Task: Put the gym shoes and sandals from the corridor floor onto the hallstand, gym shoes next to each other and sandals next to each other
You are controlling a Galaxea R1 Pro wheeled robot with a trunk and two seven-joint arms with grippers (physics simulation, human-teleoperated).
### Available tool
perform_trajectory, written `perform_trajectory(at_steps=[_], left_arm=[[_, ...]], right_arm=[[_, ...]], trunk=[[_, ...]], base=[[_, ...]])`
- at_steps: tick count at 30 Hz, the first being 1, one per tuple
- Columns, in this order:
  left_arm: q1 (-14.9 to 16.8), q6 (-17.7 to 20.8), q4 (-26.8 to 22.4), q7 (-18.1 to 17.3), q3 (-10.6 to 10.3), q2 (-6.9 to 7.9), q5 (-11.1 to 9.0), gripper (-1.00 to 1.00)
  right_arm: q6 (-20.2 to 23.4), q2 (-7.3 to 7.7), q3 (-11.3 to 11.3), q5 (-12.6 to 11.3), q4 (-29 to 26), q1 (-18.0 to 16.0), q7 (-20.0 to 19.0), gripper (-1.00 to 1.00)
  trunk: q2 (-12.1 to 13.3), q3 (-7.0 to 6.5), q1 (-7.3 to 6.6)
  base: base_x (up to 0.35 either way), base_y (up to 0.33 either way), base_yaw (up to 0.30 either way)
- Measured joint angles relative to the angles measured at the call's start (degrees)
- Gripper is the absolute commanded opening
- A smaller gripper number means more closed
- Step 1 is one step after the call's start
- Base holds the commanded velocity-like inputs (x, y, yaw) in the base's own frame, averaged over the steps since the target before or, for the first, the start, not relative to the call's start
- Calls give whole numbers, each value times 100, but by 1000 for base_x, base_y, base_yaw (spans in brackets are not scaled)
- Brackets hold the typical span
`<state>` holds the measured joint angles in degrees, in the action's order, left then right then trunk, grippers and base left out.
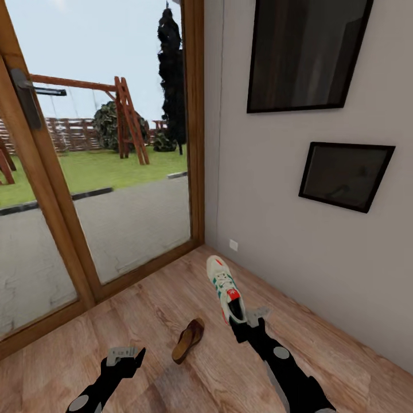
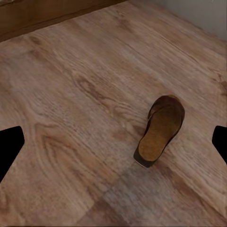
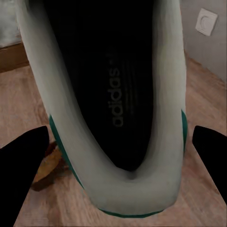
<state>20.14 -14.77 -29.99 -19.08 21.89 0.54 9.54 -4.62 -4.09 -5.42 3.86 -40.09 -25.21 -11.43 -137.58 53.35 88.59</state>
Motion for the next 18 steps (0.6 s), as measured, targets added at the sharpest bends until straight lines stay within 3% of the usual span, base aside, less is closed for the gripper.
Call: perform_trajectory(at_steps=[3, 4, 7, 10, 11, 13, 14, 18], left_arm=[[28, 18, -3, 251, -90, -32, 284, 100], [42, 41, -5, 365, -189, -54, 519, 100], [83, 131, -6, 747, -367, -104, 943, 100], [283, 555, 2, 889, -454, -163, 1040, 100], [354, 886, -2, 926, -810, -178, 1102, 100], [369, 966, -7, 943, -1057, -179, 1122, 100], [374, 1013, -54, 927, -1336, -171, 1110, 100], [380, 1020, -84, 866, -1463, -177, 1086, 100]], right_arm=[[262, -175, 7, -11, -53, -290, -582, -100], [384, -244, 6, -14, -59, -407, -926, -100], [605, -306, 10, -13, -91, -525, -1560, -100], [687, -318, 15, -25, -465, -550, -1848, -100], [834, -334, 20, -40, -609, -553, -1982, -100], [878, -358, 21, -27, -645, -553, -2018, -100], [905, -395, 12, -32, -670, -554, -2039, -100], [923, -438, 6, -27, -679, -554, -2076, -100]], trunk=[[0, 0, 0], [0, 0, 0], [0, 0, 0], [0, 0, 0], [0, -1, 0], [0, 0, 0], [0, 0, 0], [0, 0, 0]], base=[[0, 0, 0], [0, 0, 0], [0, 0, 0], [0, 0, 0], [0, 0, 0], [0, 0, 0], [0, 0, 0], [0, 0, 0]])
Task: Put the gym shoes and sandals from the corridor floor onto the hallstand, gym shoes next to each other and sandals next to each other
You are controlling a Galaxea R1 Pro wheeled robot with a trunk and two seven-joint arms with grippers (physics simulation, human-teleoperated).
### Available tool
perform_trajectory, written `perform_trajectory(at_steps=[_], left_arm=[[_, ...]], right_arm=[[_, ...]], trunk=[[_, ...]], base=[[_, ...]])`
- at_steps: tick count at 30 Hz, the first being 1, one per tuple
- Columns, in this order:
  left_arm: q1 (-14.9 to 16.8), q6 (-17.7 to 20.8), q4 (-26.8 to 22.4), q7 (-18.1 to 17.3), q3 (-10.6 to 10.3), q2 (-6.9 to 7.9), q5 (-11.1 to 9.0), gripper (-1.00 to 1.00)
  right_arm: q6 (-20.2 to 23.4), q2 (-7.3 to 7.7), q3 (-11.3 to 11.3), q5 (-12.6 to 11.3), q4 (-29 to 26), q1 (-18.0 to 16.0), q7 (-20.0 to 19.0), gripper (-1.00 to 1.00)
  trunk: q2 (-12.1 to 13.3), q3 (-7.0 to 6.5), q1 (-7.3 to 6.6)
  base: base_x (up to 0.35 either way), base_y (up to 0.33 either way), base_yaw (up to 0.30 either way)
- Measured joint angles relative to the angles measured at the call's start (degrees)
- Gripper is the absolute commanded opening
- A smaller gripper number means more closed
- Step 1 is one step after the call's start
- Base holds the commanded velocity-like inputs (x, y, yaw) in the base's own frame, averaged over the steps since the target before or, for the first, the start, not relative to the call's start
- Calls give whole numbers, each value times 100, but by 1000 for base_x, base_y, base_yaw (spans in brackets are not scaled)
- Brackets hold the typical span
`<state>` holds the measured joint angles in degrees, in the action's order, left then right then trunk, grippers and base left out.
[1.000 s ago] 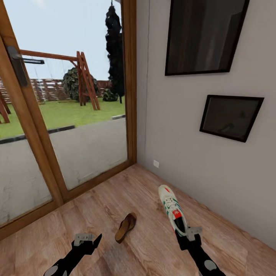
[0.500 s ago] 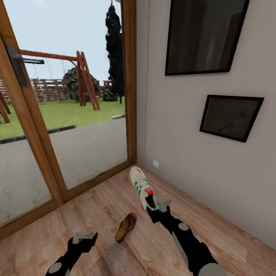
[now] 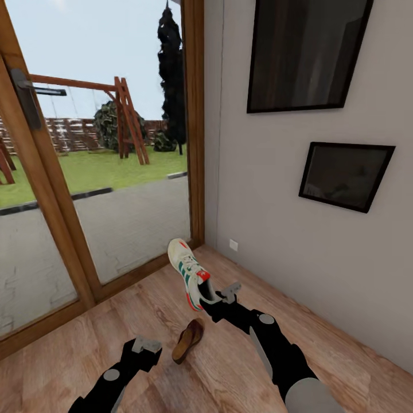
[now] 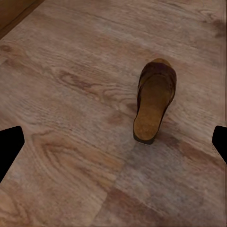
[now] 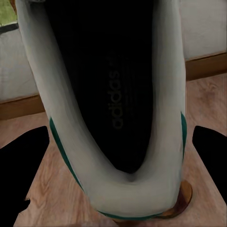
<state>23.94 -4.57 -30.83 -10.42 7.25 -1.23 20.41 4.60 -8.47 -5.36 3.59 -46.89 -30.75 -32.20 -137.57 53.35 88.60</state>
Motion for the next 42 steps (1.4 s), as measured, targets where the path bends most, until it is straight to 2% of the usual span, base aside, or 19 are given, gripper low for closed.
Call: perform_trajectory(at_steps=[6, 16, 21, 36, 42], left_arm=[[7, -39, -8, -102, -38, -80, -3, 100], [-5, -37, 1, -173, -11, -79, -14, 100], [-19, -46, 1, -174, -18, -75, -16, 100], [-27, -52, -10, -186, -58, -34, -9, 100], [-18, -57, -10, -191, -44, -63, -13, 100]], right_arm=[[3, -11, -2, 2, 0, 0, -27, -100], [4, -35, -1, 3, -7, 1, -18, -100], [4, -37, 0, 3, -12, 1, -18, -100], [4, -37, 16, 2, -22, 0, -12, -100], [4, -33, 23, -2, -109, 0, -9, -100]], trunk=[[0, 0, -2], [0, 15, -3], [0, 16, 0], [0, 16, 0], [-239, 123, 131]], base=[[86, 0, 0], [296, 29, -159], [46, 14, -215], [2, 1, -11], [0, 0, 0]])
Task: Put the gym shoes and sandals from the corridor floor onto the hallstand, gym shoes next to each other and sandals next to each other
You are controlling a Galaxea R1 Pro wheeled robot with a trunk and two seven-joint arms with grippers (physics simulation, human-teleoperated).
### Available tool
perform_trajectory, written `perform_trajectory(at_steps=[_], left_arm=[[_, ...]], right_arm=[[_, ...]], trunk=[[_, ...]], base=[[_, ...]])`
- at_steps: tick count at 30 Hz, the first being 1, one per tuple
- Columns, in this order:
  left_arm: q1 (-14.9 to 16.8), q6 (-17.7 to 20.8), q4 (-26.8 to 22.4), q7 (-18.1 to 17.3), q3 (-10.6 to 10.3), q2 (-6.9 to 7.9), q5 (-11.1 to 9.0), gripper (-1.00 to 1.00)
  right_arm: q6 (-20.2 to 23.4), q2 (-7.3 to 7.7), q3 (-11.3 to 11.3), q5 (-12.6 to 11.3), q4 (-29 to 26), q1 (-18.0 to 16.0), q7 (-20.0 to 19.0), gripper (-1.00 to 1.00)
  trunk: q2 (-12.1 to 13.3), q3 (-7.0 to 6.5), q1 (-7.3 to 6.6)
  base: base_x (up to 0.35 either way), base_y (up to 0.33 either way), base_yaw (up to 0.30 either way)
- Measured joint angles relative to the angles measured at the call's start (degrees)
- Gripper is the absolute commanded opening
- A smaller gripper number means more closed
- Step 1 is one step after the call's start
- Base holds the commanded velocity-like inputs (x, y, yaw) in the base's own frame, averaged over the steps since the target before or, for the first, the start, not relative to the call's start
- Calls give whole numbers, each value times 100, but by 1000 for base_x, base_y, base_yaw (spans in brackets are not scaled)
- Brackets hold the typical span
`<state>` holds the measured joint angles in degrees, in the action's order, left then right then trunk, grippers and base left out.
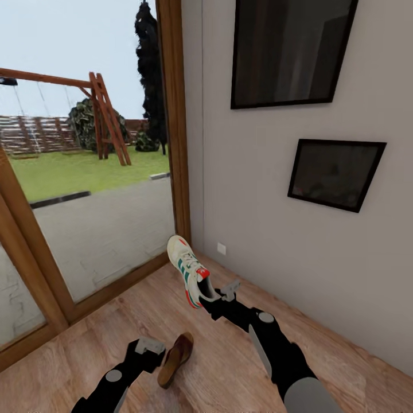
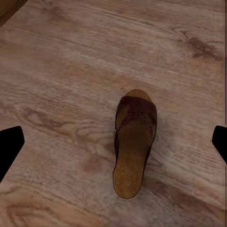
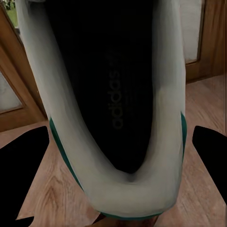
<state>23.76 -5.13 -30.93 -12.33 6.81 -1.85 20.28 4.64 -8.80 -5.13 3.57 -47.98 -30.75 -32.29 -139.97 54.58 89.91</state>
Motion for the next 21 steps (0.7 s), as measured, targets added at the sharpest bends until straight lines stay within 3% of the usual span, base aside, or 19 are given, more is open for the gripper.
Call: perform_trajectory(at_steps=[8, 16, 21], left_arm=[[11, -5, -2, 0, 0, 2, 2, 100], [11, -14, 0, 4, -8, 6, 4, 100], [11, -251, 33, 7, -10, 8, 10, 100]], right_arm=[[9, 4, 10, 9, -110, 1, 8, -100], [12, 15, 36, 10, -138, 1, -8, -100], [10, 31, 50, 12, -151, 1, -8, -100]], trunk=[[-321, 149, 176], [-335, 332, 199], [-342, 443, 212]], base=[[0, 0, 0], [0, 0, 0], [0, 0, 0]])
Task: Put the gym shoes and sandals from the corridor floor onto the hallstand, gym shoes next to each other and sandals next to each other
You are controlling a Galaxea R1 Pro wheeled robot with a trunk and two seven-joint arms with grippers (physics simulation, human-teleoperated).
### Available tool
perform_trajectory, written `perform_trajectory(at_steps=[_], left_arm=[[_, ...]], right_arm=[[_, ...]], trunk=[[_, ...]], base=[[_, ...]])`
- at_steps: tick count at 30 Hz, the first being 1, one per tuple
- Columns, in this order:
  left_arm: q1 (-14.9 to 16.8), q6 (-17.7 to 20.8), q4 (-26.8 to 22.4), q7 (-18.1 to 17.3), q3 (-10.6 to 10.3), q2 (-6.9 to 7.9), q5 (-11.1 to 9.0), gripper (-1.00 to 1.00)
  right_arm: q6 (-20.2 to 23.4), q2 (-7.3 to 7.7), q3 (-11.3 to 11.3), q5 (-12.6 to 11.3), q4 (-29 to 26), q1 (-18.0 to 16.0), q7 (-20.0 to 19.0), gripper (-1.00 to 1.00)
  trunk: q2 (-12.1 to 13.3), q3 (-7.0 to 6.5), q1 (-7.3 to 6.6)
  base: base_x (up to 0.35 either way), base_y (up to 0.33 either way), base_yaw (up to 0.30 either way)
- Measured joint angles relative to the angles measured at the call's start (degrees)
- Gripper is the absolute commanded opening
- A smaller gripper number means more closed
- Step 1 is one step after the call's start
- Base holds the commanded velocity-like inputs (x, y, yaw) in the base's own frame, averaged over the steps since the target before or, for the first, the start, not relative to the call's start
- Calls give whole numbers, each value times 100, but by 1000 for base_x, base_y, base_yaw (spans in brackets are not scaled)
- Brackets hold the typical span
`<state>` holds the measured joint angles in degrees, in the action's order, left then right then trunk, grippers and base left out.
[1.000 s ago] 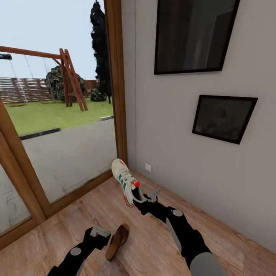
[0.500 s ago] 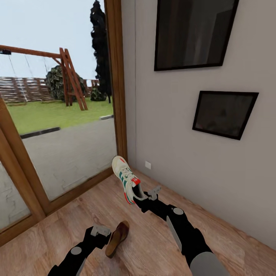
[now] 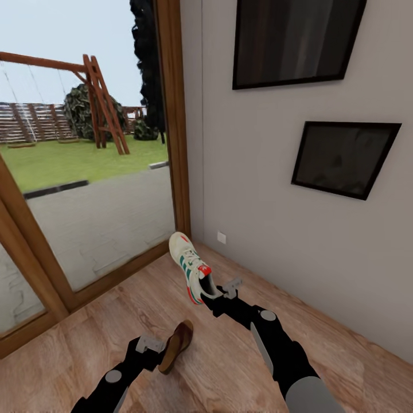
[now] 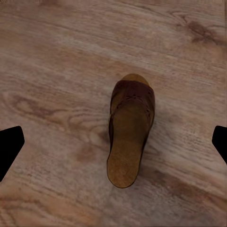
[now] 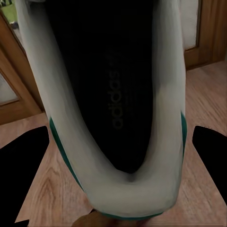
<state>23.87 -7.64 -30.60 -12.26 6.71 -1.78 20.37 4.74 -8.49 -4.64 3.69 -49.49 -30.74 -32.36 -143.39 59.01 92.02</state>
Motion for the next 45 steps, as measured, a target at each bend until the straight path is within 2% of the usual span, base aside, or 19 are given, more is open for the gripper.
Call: perform_trajectory(at_steps=[12, 16, 19, 22, 25, 30, 39, 45], left_arm=[[8, -89, 22, 1, 10, -12, 2, 100], [9, -90, 32, 1, 11, -22, 1, 100], [17, -90, 7, 1, 6, -8, 1, 100], [17, -90, 2, 1, 8, 9, 2, 100], [18, -99, 29, 2, 9, 12, 1, 100], [18, -123, -1, -2, 17, 6, -7, 100], [18, -107, -39, 9, 57, -5, -9, 100], [19, -117, -32, 13, 76, -8, -7, 100]], right_arm=[[15, 15, 13, 0, -18, 0, 8, -100], [23, 28, 15, -4, -101, -1, 12, -100], [38, 214, 24, -10, -500, -1, 10, -100], [56, 275, 19, -17, -843, -1, 10, -100], [273, 292, 14, 8, -1039, 0, 10, -100], [611, 289, 3, 1, -1096, 0, 8, -100], [640, 294, -5, 2, -1077, 0, 12, -100], [643, 284, -17, 0, -1082, 2, 12, -100]], trunk=[[-16, 266, 31], [-17, 267, 30], [-17, 285, 30], [-19, 349, 36], [-23, 423, 44], [-23, 425, 43], [-23, 425, 40], [-23, 426, 42]], base=[[0, 0, 0], [0, 0, -12], [0, 0, -61], [0, 0, -19], [0, 0, -4], [0, 0, -1], [228, 141, -10], [168, 126, -198]])
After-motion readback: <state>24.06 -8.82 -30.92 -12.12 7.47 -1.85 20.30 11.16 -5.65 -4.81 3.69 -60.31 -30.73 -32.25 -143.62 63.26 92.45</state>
